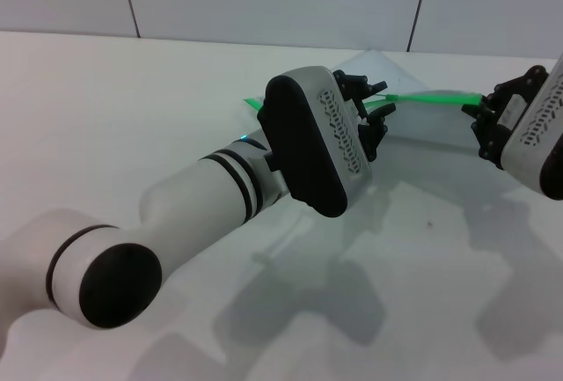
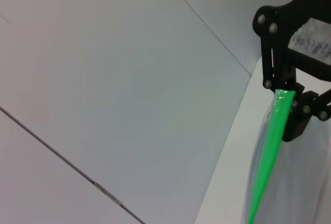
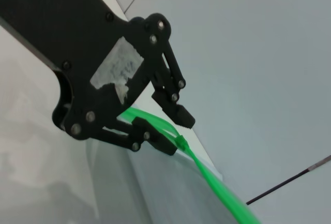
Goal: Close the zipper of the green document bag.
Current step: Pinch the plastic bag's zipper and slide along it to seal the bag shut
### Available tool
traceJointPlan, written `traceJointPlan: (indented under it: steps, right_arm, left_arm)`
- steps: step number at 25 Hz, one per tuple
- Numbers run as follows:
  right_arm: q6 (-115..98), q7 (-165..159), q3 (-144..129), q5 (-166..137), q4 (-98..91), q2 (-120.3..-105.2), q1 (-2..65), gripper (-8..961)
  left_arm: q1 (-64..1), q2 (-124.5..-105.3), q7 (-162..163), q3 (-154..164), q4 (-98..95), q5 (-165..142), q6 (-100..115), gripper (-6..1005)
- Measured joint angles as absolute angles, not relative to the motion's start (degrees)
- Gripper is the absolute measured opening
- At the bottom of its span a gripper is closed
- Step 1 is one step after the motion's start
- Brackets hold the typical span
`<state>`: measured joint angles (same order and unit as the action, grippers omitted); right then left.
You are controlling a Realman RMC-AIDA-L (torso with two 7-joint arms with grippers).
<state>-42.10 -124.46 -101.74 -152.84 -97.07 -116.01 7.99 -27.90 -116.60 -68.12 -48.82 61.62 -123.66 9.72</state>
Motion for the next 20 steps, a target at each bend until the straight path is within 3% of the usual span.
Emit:
traceJointPlan:
  steps: [3, 6, 20]
  right_arm:
    - [-42.10, -124.45, -101.86, -152.84, -97.10, -116.02, 8.00, 18]
    - [-42.10, -124.45, -102.02, -152.84, -97.21, -116.01, 7.99, 17]
    - [-42.01, -124.45, -102.38, -152.84, -97.83, -116.01, 8.08, 12]
  left_arm:
    - [-28.30, -116.62, -68.12, -48.79, 61.23, -123.69, 9.82, 219]
    - [-28.35, -116.60, -68.12, -48.69, 61.23, -123.84, 10.57, 233]
    - [-29.32, -116.65, -68.12, -48.51, 60.42, -123.90, 11.26, 182]
